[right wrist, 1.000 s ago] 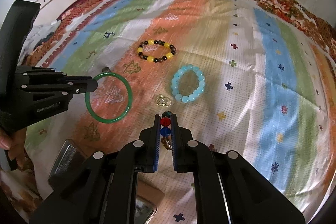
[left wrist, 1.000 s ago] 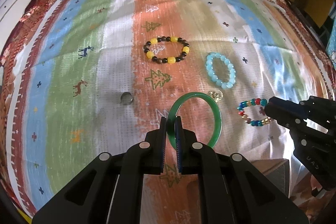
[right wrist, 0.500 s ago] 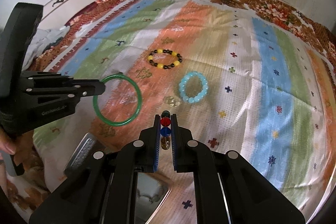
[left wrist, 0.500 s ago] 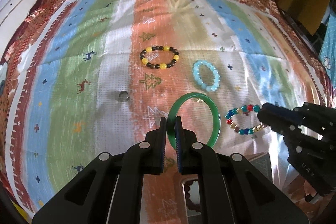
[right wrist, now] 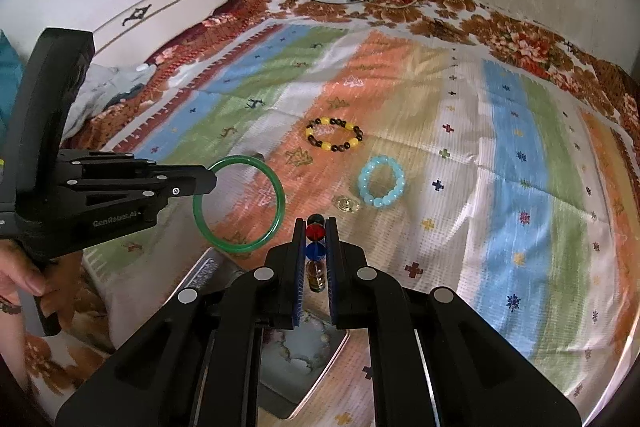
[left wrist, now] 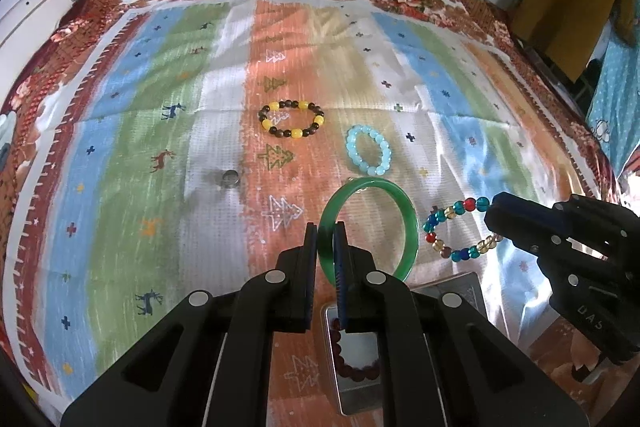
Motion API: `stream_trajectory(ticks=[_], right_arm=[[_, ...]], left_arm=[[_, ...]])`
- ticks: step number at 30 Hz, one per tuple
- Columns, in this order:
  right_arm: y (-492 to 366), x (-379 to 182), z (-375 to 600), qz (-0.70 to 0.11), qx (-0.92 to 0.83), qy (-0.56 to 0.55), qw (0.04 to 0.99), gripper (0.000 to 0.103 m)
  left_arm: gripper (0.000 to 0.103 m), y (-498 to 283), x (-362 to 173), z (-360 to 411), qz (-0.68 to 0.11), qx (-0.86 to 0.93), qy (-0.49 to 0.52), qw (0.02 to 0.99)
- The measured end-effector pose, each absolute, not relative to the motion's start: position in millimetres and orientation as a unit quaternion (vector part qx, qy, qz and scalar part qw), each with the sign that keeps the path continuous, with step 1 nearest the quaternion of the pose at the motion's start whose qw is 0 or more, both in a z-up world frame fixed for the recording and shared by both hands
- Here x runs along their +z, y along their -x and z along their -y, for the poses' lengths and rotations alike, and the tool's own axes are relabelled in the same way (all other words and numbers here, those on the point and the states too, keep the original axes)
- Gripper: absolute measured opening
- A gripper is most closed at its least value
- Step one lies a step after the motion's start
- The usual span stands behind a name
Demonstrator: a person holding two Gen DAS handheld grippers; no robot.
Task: Organize jewelry
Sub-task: 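Lift the bangle and multicolour bracelet and carry both over the tin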
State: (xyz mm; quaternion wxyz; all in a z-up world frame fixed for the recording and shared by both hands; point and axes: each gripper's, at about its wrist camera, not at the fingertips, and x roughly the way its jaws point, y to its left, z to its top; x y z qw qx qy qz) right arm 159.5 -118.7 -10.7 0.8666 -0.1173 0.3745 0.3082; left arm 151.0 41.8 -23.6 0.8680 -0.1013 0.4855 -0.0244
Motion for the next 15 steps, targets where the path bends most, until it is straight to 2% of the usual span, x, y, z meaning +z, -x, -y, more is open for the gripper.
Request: stream_trajectory(ticks=[15], right_arm=[[-128.3,1.4,126.8,-0.355,0.331,0.112,0.867,0.010]], left_arm=[[0.008,-119.6,-12.4,-37.1,-0.463,-0.039,0.106,0.879]])
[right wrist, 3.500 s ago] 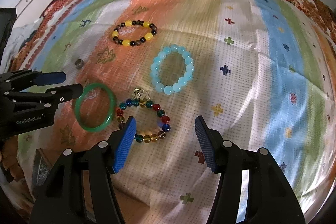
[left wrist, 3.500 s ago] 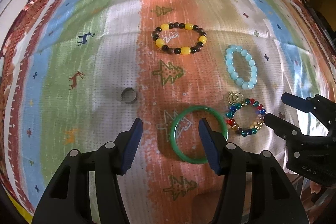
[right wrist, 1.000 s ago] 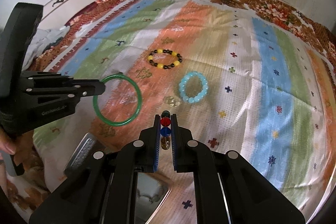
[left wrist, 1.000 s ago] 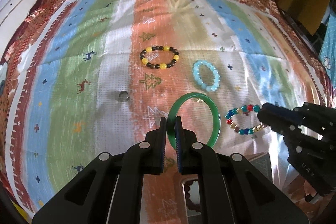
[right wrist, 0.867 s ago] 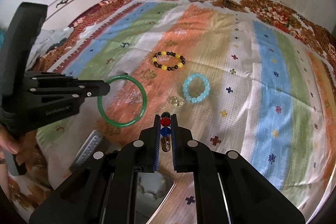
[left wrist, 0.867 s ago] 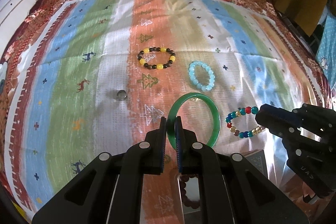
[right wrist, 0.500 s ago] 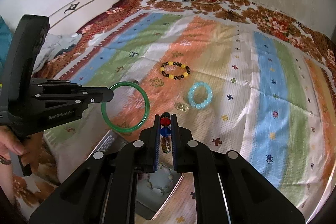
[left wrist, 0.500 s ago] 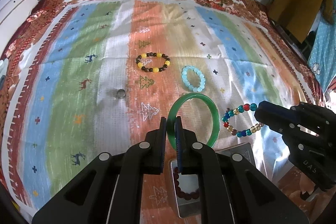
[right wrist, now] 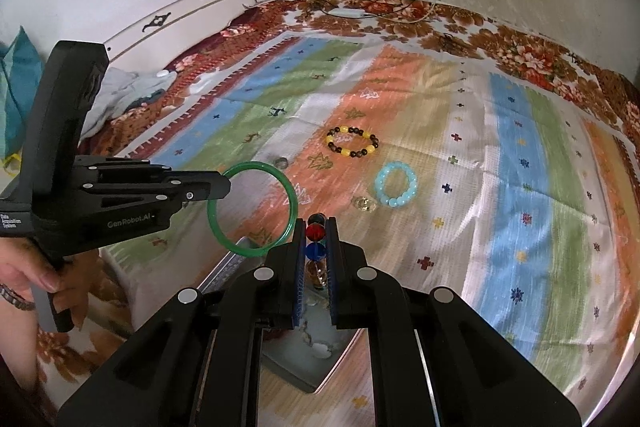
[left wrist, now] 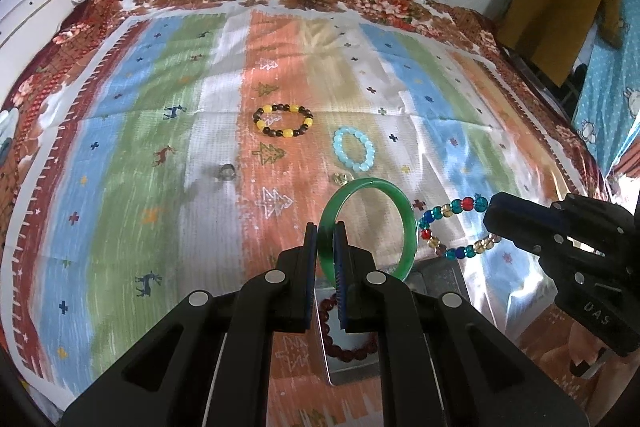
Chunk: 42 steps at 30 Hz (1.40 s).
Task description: Organize jewelry
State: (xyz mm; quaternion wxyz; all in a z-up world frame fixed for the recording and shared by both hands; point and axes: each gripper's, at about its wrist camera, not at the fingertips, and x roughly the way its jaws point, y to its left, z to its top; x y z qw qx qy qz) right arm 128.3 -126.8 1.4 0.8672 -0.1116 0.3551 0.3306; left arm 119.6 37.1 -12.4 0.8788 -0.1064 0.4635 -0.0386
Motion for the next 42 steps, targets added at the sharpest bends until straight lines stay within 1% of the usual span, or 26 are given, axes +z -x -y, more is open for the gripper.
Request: stream_trajectory(ticks=[14,18,20,22,23,24,25,26,27,28,30,32,33,34,35,37,42], right_arm=[[-101.9,-16.1,130.4,-0.372,0.341,0.119,0.855,0.010],[-97.4,-18.7,131.3,-0.374,0.345,0.114,0.853,0.010],[-97.2,-20.4,131.5,-0.378,0.345,0.111,0.852,0.010],[-98.8,-23.9,132.5,-0.387,0.345,0.107,0.848,0.010],[-99.9,-25.7,133.2,-0.391,0.343,0.105,0.848,0.011],[-101.9,-27.6,134.0,-0.396,0.340,0.103,0.847,0.012],[-103.4,-28.0,135.2,-0.397,0.338,0.101,0.848,0.017],[-104.9,-27.7,136.9,-0.396,0.334,0.097,0.850,0.023],[-105.9,-27.4,138.6,-0.396,0.332,0.095,0.851,0.032],[-106.7,-27.6,140.0,-0.395,0.331,0.094,0.852,0.035],[-109.5,-29.1,141.9,-0.397,0.327,0.090,0.853,0.036],[-113.2,-31.4,143.2,-0.402,0.321,0.088,0.853,0.042],[-113.9,-32.2,143.5,-0.403,0.319,0.088,0.853,0.044],[-115.0,-32.7,143.6,-0.404,0.317,0.089,0.853,0.045],[-116.4,-33.2,144.1,-0.406,0.316,0.089,0.853,0.046],[-118.6,-34.2,144.4,-0.407,0.312,0.089,0.854,0.050],[-129.2,-38.9,145.7,-0.414,0.298,0.092,0.855,0.052]], left_arm=[[0.008,-89.0,-19.0,-24.2,-0.465,-0.047,0.103,0.878],[0.008,-85.5,-23.7,-18.0,-0.473,-0.054,0.099,0.874],[0.009,-86.0,-31.0,-11.8,-0.491,-0.066,0.091,0.864],[0.011,-89.6,-40.8,-6.1,-0.515,-0.077,0.087,0.849],[0.018,-90.7,-42.5,-5.7,-0.518,-0.068,0.083,0.849],[0.031,-91.9,-42.5,-7.8,-0.517,-0.059,0.083,0.850],[0.035,-92.9,-41.7,-11.8,-0.514,-0.057,0.092,0.851],[0.037,-93.1,-40.6,-16.2,-0.511,-0.055,0.103,0.852],[0.038,-92.8,-39.9,-19.8,-0.508,-0.053,0.112,0.853],[0.038,-92.5,-38.9,-25.0,-0.504,-0.046,0.120,0.854],[0.039,-93.1,-39.3,-31.7,-0.501,-0.031,0.127,0.856],[0.041,-94.7,-39.8,-36.7,-0.500,-0.020,0.131,0.856],[0.047,-95.4,-39.4,-37.8,-0.498,-0.014,0.129,0.857],[0.049,-96.0,-38.8,-38.2,-0.496,-0.010,0.124,0.859],[0.049,-96.9,-38.5,-38.3,-0.495,-0.007,0.119,0.860],[0.049,-98.5,-38.2,-38.1,-0.495,-0.006,0.115,0.861],[0.051,-103.7,-38.3,-40.5,-0.493,0.007,0.104,0.864]])
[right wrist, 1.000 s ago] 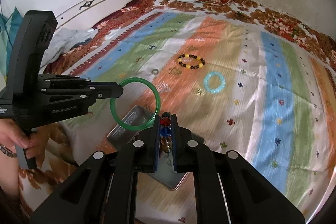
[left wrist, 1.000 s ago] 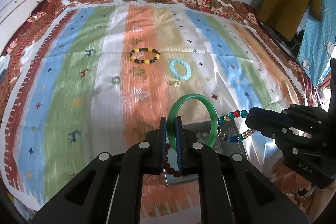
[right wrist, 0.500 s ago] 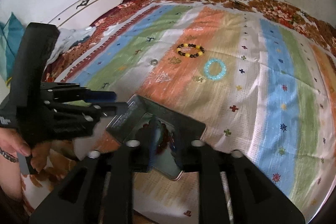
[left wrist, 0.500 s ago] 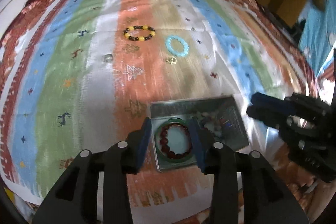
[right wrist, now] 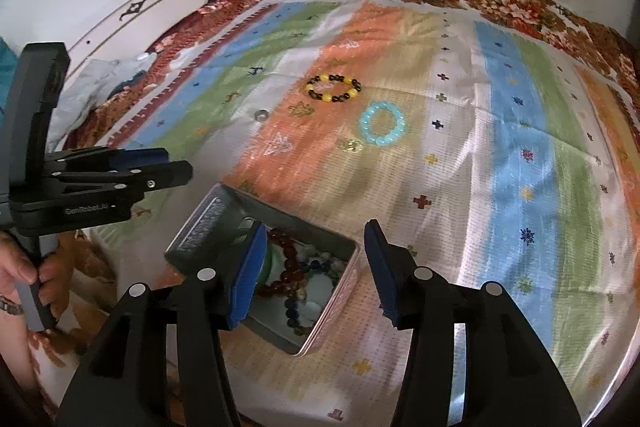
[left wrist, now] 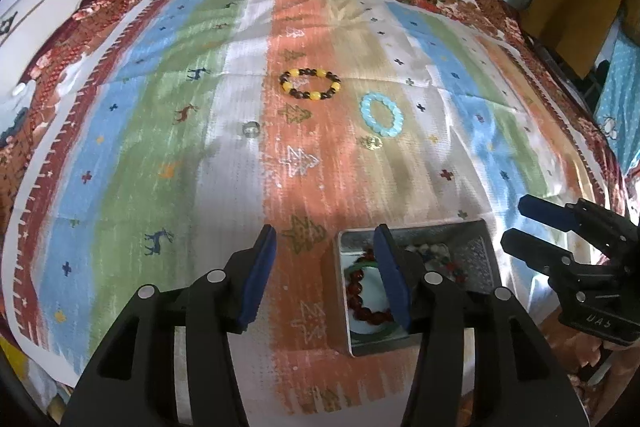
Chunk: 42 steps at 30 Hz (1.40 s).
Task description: Organize jewelry
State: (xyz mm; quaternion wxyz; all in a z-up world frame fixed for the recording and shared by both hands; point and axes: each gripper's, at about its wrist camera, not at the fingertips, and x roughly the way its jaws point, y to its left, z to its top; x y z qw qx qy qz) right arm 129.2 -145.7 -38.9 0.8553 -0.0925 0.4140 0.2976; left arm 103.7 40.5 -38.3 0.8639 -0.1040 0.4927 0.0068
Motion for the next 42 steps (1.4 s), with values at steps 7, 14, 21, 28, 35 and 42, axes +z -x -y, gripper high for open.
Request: stream_trajectory(ticks=[7,14,21,28,35,42], right_arm=[[-140.5,-40.3,144.6,-0.418,0.290,0.091,0.856,0.055],[-154.7,-39.4,140.9,-0.416,0.274,0.095,0.862,0.055],[-173.3,-37.6,139.4,-0.414,0.258,0.097,0.868,0.057],[-188.6,-40.5,137.6,-0.417,0.245,0.101,0.869,0.057],[-200.2,-37.6,129.7,-0.406,0.241,0.115,0.874,0.057],[-217.0,-42.8,126.4,-0.410,0.229,0.119,0.875,0.057]], left_arm=[[0.055,-117.8,-39.6,-49.9,-0.496,0.023,0.103,0.862],[0.056,-132.1,-37.5,-53.1,-0.487,0.044,0.094,0.867],[0.062,-147.6,-34.8,-50.1,-0.478,0.055,0.074,0.873],[0.063,-167.9,-37.7,-56.0,-0.479,0.063,0.074,0.872],[0.064,-184.8,-41.8,-55.8,-0.481,0.067,0.066,0.872],[0.064,-203.0,-45.4,-57.2,-0.477,0.071,0.065,0.873]])
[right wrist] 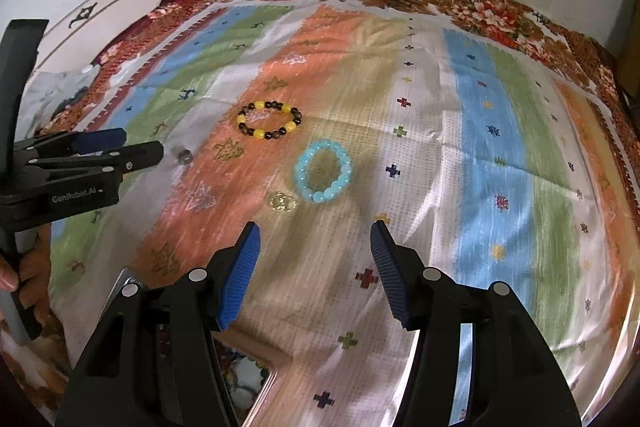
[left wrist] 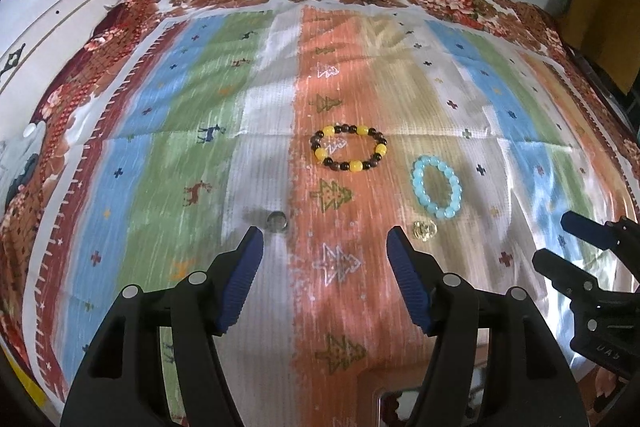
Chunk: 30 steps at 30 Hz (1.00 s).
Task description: Organize jewelry
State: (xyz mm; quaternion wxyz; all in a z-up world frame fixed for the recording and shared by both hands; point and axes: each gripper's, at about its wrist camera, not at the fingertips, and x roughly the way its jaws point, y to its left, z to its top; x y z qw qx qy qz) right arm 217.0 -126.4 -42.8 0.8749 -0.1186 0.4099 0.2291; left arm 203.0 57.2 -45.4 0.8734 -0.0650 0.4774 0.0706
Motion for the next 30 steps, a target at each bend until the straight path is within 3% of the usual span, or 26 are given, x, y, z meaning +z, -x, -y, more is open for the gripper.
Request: stream_trajectory(ticks=[30], right_arm=[[-289.4,-76.8,107.8,-0.445,0.197,0.109,0.867,0.057]], left_arm=[[0.065,-277.3,-87.2,-79.1,-0.495,0.078,0.079,0.862]])
